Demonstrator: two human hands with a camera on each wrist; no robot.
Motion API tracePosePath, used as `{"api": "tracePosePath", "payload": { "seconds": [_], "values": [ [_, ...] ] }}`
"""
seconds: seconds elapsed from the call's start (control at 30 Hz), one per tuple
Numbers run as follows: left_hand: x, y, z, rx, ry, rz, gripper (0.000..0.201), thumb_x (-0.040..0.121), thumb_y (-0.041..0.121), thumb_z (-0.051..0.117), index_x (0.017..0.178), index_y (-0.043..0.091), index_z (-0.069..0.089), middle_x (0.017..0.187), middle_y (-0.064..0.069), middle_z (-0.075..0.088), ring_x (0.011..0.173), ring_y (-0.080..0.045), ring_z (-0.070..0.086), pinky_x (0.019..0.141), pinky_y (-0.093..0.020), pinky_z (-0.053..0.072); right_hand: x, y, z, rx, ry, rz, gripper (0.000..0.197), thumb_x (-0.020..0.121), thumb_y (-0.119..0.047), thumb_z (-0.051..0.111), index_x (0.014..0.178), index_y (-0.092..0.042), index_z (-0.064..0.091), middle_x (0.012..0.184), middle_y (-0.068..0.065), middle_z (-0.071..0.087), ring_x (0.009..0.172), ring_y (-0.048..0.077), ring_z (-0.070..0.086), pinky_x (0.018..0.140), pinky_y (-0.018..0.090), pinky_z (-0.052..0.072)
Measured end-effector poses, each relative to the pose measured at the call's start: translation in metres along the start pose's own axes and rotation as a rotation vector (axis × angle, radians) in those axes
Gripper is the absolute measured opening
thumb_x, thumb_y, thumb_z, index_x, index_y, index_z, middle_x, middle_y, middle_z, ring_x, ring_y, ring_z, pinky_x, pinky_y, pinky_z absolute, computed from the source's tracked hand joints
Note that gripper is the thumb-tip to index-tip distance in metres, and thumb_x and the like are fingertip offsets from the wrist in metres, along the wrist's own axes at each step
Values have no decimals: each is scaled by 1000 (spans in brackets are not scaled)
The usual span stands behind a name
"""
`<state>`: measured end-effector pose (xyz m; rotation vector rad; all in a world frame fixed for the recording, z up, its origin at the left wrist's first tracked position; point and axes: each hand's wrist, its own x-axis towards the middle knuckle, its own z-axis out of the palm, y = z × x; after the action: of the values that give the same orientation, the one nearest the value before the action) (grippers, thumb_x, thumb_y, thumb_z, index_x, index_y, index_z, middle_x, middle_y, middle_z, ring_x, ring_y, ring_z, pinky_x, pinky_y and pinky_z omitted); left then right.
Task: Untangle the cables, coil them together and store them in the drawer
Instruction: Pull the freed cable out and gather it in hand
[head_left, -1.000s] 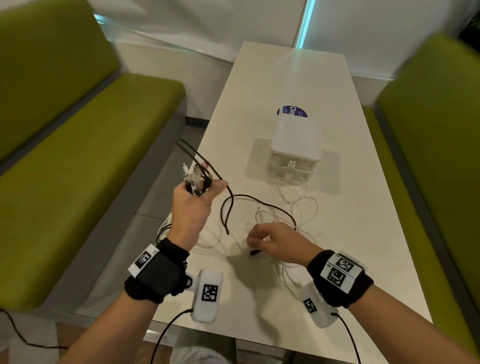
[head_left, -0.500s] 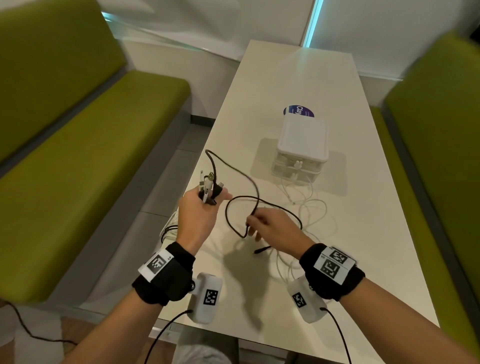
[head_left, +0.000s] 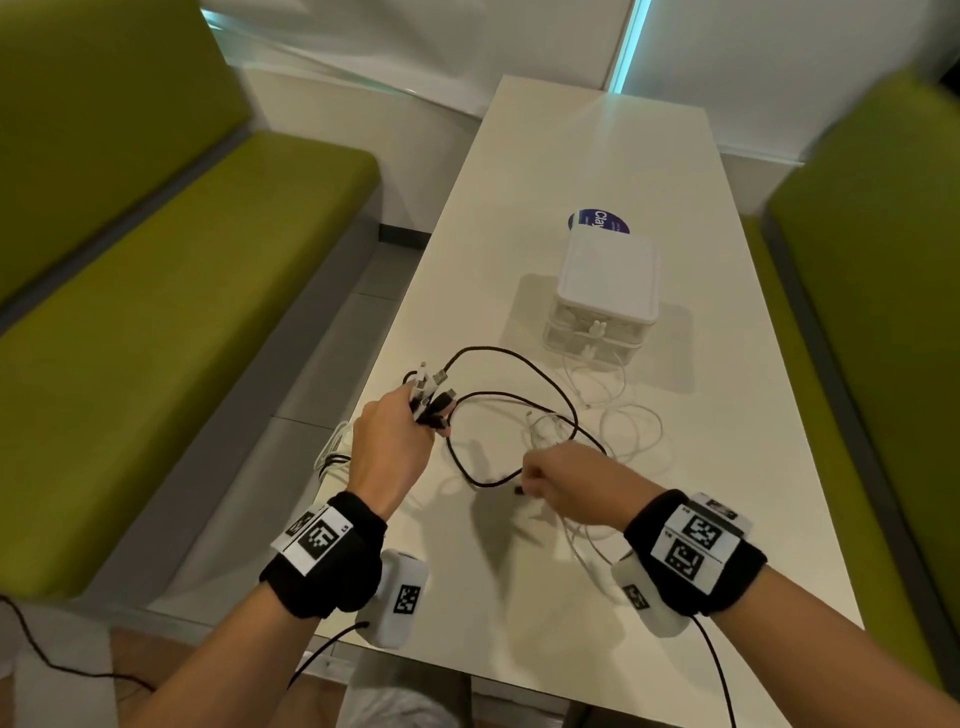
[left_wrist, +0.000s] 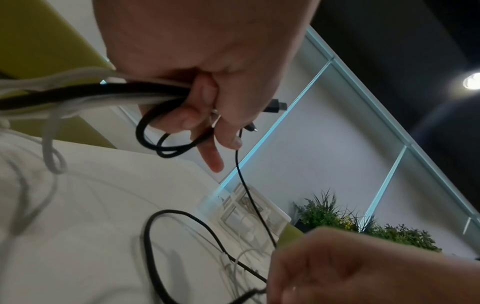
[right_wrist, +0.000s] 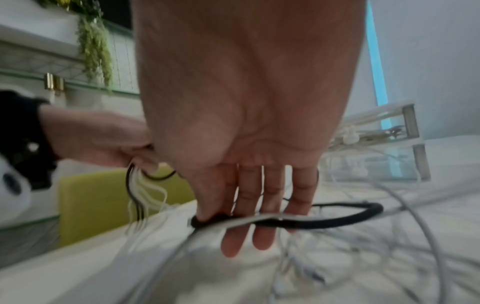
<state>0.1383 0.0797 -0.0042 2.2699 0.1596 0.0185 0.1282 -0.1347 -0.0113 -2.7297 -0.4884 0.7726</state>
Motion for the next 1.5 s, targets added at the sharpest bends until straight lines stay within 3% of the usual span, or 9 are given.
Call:
{"api": "tracePosePath", "payload": {
  "seconds": [0.17, 0.27, 0.4, 0.6, 0.8, 0.9, 1.03, 1.3, 1.5],
  "values": [
    [0, -2, -5, -82, 36, -23, 25, 91, 0, 51, 111, 13, 42, 89, 5, 72, 94, -15, 64, 64, -33, 46, -12, 11, -46, 172, 362, -134, 11, 92, -22, 61, 89, -18, 70, 88, -6, 64, 86, 13, 57, 77, 30, 45],
    [0, -4, -5, -85, 48, -30, 25, 92, 2, 54, 107, 12, 36, 95, -1, 73, 93, -16, 64, 61, -27, 41, -11, 22, -56, 118, 292, -53, 21, 93, -27, 61, 84, -13, 75, 92, -4, 65, 86, 16, 59, 77, 32, 46],
    [1, -9, -4, -84, 45, -43, 25, 92, 2, 55, 103, 13, 36, 91, 1, 72, 92, -16, 65, 61, -30, 41, 7, 38, -55, 97, 573, 133, 25, 98, -24, 53, 86, -12, 71, 88, 0, 68, 81, 20, 59, 70, 29, 38],
    [5, -15, 0, -5, -43, -28, 17, 96, 8, 52, 102, 16, 39, 75, 16, 68, 84, -6, 63, 61, -31, 44, 35, 60, -28, -53, 166, 405, 22, 94, -15, 47, 94, -4, 66, 97, 14, 67, 83, 30, 60, 71, 31, 48],
    [4, -16, 3, 49, -42, -3, 15, 94, 12, 56, 102, 17, 44, 72, 15, 69, 86, -16, 64, 64, -33, 43, 33, 54, -36, 40, 114, 347, 26, 94, -15, 51, 70, -11, 59, 77, 8, 63, 81, 29, 61, 63, 29, 46],
    [1, -13, 1, 6, -39, -2, 16, 93, 2, 50, 98, 16, 49, 77, 14, 71, 94, -11, 68, 80, -38, 52, 25, 48, -51, 143, 279, 311, 23, 96, -20, 56, 86, -4, 69, 88, 9, 70, 81, 23, 63, 74, 33, 50],
    [-1, -9, -2, -34, -2, -26, 26, 92, -1, 49, 104, 20, 40, 82, 10, 70, 92, -10, 67, 72, -35, 52, 14, 34, -76, 396, 492, 233, 22, 94, -24, 61, 79, -8, 67, 76, 6, 70, 59, 10, 58, 59, 23, 45],
    [6, -21, -6, 66, -62, -60, 16, 87, 4, 56, 97, 13, 47, 85, -3, 72, 101, -24, 67, 75, -44, 54, 7, -5, -93, 308, 972, -90, 11, 96, -21, 60, 86, -19, 58, 80, -9, 58, 60, 0, 49, 61, 9, 37],
    [2, -22, -15, 104, 13, -50, 23, 89, 4, 55, 100, 11, 36, 92, -10, 69, 83, -30, 64, 61, -42, 50, 20, -11, -90, 34, 885, -121, 13, 93, -22, 61, 88, -11, 66, 81, -1, 63, 69, 18, 58, 69, 37, 51]
  ]
}}
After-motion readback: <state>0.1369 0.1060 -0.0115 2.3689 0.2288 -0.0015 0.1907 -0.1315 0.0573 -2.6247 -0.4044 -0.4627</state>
